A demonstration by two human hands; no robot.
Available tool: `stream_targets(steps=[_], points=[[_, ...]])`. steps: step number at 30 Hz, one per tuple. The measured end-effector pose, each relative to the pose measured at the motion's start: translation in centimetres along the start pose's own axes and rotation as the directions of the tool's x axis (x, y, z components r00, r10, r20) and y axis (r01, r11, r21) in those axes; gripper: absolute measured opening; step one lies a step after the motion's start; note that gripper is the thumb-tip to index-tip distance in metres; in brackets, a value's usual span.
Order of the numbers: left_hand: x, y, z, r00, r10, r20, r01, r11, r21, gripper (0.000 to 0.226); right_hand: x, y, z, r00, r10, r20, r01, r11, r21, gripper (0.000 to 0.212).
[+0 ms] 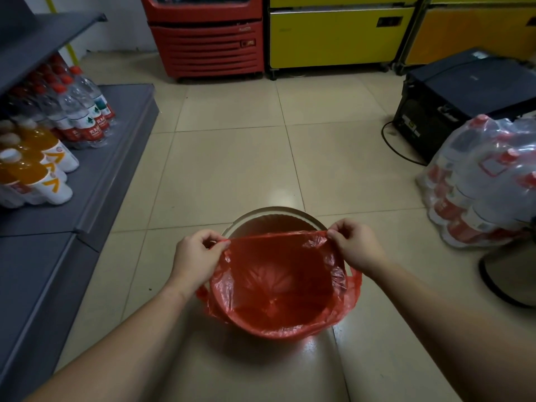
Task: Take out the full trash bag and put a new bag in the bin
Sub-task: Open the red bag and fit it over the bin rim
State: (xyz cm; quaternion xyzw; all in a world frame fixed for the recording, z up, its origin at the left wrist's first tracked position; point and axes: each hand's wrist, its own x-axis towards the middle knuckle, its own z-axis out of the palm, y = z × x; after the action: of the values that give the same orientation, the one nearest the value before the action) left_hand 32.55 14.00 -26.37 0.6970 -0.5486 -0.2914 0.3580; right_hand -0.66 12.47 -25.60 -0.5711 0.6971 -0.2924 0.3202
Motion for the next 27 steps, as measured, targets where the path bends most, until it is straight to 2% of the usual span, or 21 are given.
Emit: stream_targets(steps=[4, 9, 14, 17, 19, 21, 23, 27], points=[[-0.3, 0.0, -0.7, 0.997, -0.037, 0.063, 0.041, 0.997, -0.067, 0.012, -0.4, 0.1, -0.3, 0.998, -0.055, 0.023, 0.057, 0.992, -0.117, 0.016], [-1.5, -0.6, -1.3, 0.981, -0.087, 0.174, 0.103, 0.991, -0.084, 0.012, -2.0, 1.1, -0.3, 0.996, -0.049, 0.072, 0.059, 0.988, -0.14, 0.018], [-2.2, -1.6, -1.8, 0.933, -0.196, 0.303, 0.261, 0.946, -0.192, 0.008, -2.7, 1.8, -0.1, 0.987, 0.002, 0.162, 0.011, 0.997, -0.078, 0.019], [-2.4, -1.5, -1.8, 0.926, -0.199, 0.321, 0.28, 0.932, -0.231, 0.01, -2.7, 1.4, -0.6, 0.977, 0.04, 0.207, -0.059, 0.995, 0.084, 0.017], [-2.4, -1.1, -2.0, 0.931, -0.173, 0.322, 0.256, 0.937, -0.238, 0.008, -2.7, 0.8, -1.0, 0.979, 0.022, 0.202, -0.058, 0.983, 0.173, 0.013], [-2.3, -0.5, -2.2, 0.944, -0.102, 0.315, 0.176, 0.96, -0.217, 0.023, -2.6, 0.3, -1.2, 0.984, -0.032, 0.175, 0.002, 0.986, 0.167, 0.002], [-2.3, 0.4, -2.0, 0.951, -0.019, 0.308, 0.064, 0.988, -0.138, 0.036, -2.7, -0.2, -1.0, 0.978, -0.095, 0.187, 0.078, 0.992, 0.096, 0.011], [-2.5, 2.4, -0.5, 0.952, 0.102, 0.288, -0.129, 0.989, 0.077, 0.036, -2.7, -0.7, -0.4, 0.958, -0.165, 0.234, 0.201, 0.97, -0.138, 0.025]])
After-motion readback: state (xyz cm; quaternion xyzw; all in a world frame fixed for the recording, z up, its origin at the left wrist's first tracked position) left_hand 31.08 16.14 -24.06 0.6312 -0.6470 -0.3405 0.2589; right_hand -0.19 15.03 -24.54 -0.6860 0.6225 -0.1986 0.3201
